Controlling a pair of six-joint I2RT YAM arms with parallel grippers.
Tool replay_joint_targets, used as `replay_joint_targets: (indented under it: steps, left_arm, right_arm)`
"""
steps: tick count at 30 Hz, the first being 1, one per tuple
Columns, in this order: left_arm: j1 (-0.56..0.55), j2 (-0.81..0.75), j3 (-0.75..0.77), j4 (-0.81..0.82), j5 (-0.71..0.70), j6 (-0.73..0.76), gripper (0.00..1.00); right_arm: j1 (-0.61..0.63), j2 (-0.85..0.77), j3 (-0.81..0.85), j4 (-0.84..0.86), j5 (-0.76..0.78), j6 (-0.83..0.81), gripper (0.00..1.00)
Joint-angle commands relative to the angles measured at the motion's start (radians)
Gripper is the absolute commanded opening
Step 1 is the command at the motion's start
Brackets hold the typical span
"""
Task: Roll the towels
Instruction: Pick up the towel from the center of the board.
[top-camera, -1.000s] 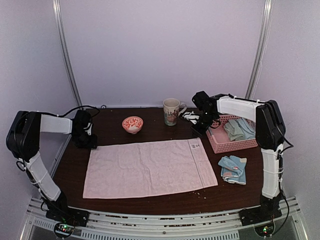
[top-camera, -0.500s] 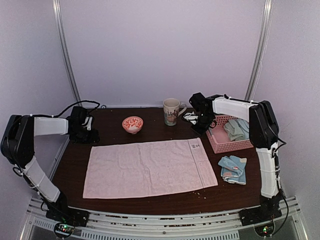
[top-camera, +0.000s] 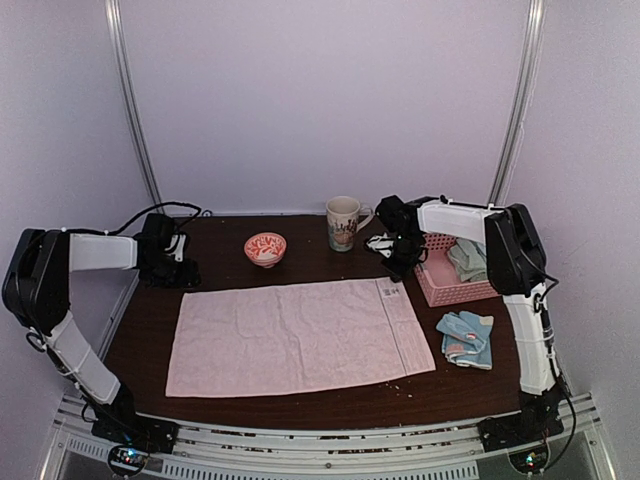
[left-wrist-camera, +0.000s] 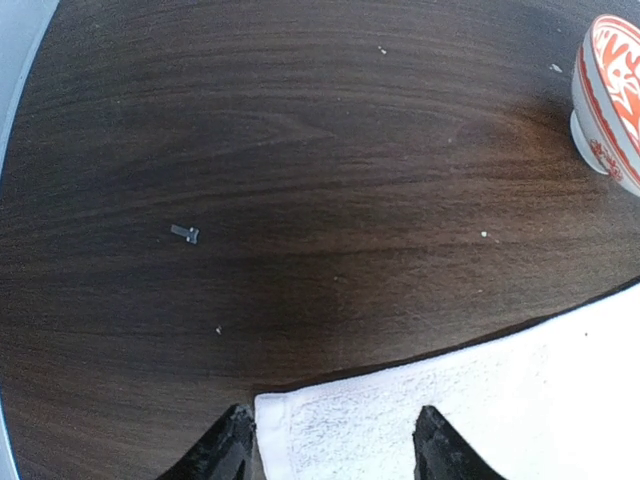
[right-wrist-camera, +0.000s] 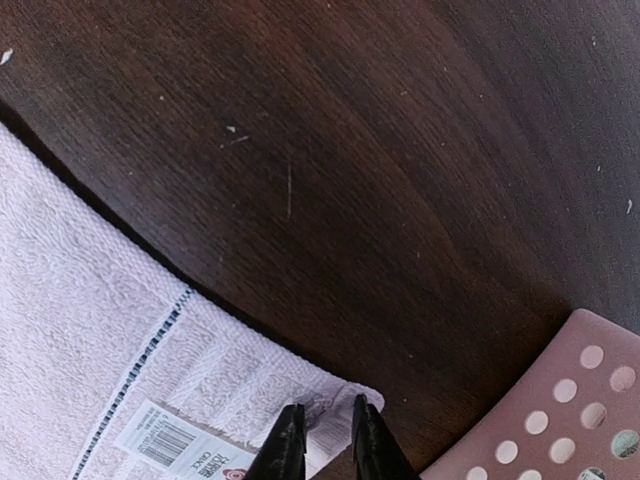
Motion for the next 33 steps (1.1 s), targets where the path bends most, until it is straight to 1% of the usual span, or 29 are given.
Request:
replay_joint_targets:
  steps: [1, 6, 11, 15, 19, 20, 23, 25, 29, 33]
  left_arm:
    - [0.005, 0.008, 0.004, 0.018, 0.005, 0.014, 0.56]
    - [0.005, 0.005, 0.004, 0.017, -0.004, 0.013, 0.56]
    - [0.006, 0.007, 0.006, 0.016, -0.004, 0.014, 0.56]
    - [0.006, 0.010, 0.006, 0.007, -0.025, 0.012, 0.56]
    - [0.005, 0.010, -0.011, -0.016, 0.018, -0.014, 0.52]
    - [0.005, 0.019, -0.012, -0.035, 0.029, -0.020, 0.53]
    - [0.005, 0.054, -0.013, -0.079, 0.003, -0.032, 0.57]
    - [0.005, 0.072, -0.010, -0.086, -0.022, -0.042, 0.56]
    - [0.005, 0.102, 0.010, -0.073, -0.005, -0.046, 0.46]
    - [0.007, 0.124, 0.023, -0.072, -0.028, -0.059, 0.45]
  right_arm:
    - [-0.009, 0.032, 0.041, -0.029, 0.030, 0.008, 0.19]
    - [-0.009, 0.051, 0.039, -0.046, 0.039, 0.007, 0.24]
    - [-0.007, 0.034, 0.034, -0.050, -0.004, 0.007, 0.24]
    - [0.002, 0.032, 0.039, -0.058, -0.010, 0.013, 0.23]
    - [0.006, -0.020, 0.060, -0.057, -0.009, 0.020, 0.22]
    - [0.006, -0.033, 0.063, -0.051, -0.001, 0.021, 0.22]
    - [0.006, -0.056, 0.077, -0.057, 0.011, 0.018, 0.22]
    - [0.006, -0.056, 0.091, -0.068, 0.009, 0.018, 0.22]
    - [0.006, -0.052, 0.095, -0.069, -0.002, 0.019, 0.22]
    - [0.007, -0.056, 0.093, -0.077, -0.014, 0.019, 0.22]
